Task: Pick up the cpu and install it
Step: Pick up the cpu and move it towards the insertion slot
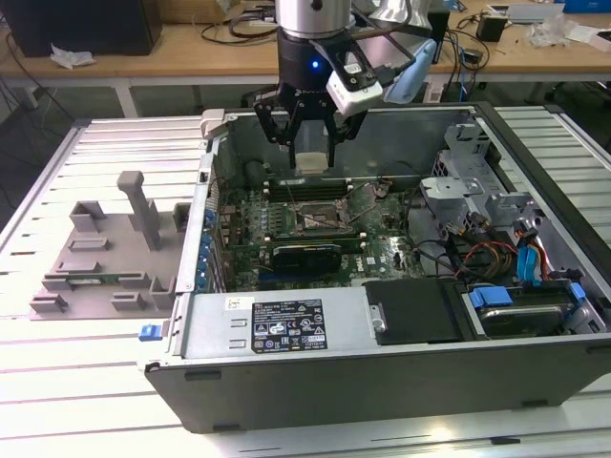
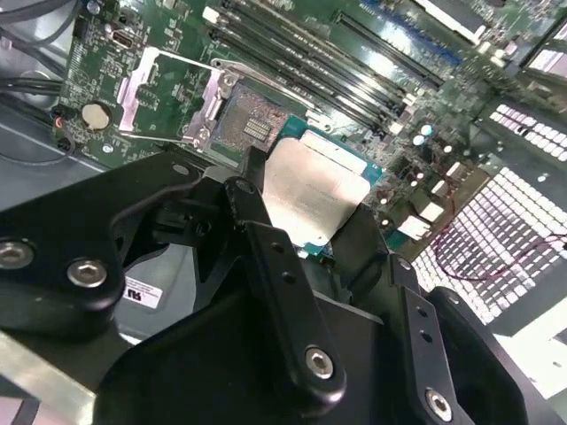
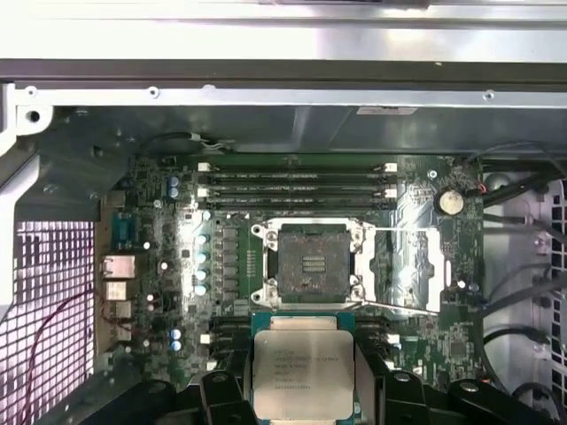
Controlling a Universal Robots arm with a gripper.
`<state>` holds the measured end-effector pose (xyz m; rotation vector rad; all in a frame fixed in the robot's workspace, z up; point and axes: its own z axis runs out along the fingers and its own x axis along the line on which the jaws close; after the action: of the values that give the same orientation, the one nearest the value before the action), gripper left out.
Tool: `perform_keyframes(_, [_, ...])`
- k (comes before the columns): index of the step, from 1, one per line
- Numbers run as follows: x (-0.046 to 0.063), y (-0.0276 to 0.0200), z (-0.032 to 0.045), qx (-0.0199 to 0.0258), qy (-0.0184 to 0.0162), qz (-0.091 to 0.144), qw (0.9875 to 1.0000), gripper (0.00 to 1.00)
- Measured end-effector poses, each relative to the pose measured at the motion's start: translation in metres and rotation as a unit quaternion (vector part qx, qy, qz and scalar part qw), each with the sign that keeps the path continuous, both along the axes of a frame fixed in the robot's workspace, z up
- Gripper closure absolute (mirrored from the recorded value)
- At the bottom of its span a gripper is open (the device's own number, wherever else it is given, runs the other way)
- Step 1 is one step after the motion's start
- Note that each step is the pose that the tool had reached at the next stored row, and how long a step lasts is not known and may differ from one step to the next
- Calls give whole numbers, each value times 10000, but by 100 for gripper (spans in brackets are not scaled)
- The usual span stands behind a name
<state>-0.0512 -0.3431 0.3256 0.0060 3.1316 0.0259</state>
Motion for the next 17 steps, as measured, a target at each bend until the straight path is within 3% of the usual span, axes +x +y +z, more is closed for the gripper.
perform_keyframes(6, [88,86,-162,-11,9,5,10000,45])
perform_keyframes(7, [130,112,-231,-11,11,20,10000,45])
perform_keyframes(11, [143,121,-339,-12,11,209,9998,45])
perform_keyframes(13, [145,165,-491,-13,11,243,9997,45])
perform_keyframes(17, [145,164,-496,-14,11,242,9997,45])
